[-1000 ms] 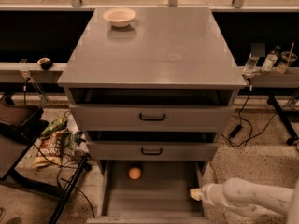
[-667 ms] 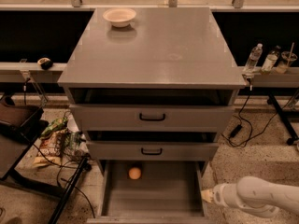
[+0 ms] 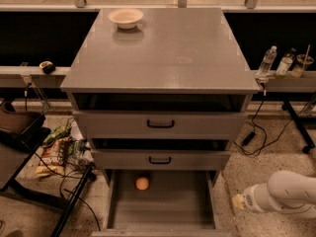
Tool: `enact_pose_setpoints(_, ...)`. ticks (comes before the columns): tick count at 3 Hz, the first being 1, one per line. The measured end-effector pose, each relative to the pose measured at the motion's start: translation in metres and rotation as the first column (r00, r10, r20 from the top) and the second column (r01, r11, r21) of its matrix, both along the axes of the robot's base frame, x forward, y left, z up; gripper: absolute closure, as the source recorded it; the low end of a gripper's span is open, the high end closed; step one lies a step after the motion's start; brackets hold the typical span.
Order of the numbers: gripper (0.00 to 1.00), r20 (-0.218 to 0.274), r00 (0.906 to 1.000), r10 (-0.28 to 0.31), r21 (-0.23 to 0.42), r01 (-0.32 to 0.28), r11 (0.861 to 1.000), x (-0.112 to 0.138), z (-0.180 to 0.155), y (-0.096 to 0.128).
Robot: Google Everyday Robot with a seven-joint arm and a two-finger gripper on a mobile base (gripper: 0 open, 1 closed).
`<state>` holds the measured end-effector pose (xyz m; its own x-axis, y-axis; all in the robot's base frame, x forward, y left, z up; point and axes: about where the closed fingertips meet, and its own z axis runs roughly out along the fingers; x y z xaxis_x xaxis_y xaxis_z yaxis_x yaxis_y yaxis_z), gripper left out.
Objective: Place orange into bottom drawer
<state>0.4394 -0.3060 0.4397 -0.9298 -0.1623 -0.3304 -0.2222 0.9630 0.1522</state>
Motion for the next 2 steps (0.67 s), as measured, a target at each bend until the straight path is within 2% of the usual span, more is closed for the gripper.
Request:
enact_pose_setpoints(1,1.00,-0.015,0.9980,-0.061,-0.051,0.061,0.997,-0.009,0.035,-0.025)
enact_pose_setpoints(2,0.82,0.032,0.9960,-0.083,-0.065,0.085,0.994,-0.013,0.061,-0.042)
